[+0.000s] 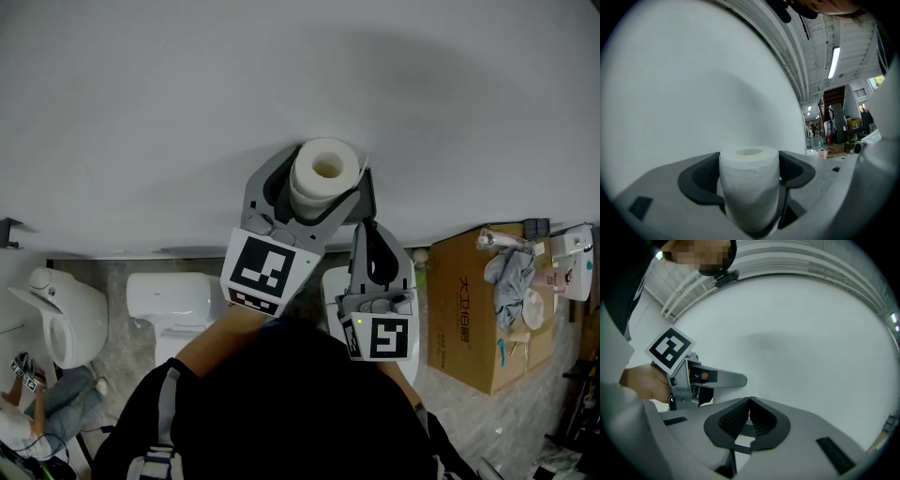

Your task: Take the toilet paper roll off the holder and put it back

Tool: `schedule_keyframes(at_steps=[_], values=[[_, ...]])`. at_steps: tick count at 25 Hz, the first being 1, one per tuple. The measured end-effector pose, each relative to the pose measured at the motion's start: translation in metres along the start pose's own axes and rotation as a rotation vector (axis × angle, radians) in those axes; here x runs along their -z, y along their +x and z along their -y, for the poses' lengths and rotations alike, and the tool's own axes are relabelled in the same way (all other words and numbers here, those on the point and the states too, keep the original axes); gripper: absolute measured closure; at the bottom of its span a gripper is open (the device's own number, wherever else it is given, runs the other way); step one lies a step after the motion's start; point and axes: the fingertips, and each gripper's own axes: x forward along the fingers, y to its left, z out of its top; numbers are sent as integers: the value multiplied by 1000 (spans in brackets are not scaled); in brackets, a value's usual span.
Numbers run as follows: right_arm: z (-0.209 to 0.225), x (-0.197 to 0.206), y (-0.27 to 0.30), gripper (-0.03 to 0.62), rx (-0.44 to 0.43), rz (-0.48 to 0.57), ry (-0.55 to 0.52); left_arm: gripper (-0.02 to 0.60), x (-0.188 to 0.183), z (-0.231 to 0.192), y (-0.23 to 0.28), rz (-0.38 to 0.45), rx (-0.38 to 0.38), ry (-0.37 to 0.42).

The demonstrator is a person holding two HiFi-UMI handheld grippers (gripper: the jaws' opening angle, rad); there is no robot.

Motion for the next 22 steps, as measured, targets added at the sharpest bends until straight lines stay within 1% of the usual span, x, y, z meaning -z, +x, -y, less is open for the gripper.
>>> schedule_keyframes(at_steps=[4, 10, 14, 18, 22], values=[[-1, -1, -1, 576, 1, 2, -3, 209, 0, 0, -1, 5, 10, -4], [-1, -3, -2, 576, 5, 2, -3, 212, -11, -6, -4, 45, -15, -13], [-3, -4, -3, 576, 3, 6, -3, 212, -20, -9, -9, 56, -20, -9], [-8, -5, -1, 576, -9, 13, -5, 212, -25, -18, -22, 65, -57, -51], [-17, -8, 4, 576, -31, 21, -2, 212, -29, -32, -41, 60, -99, -64]])
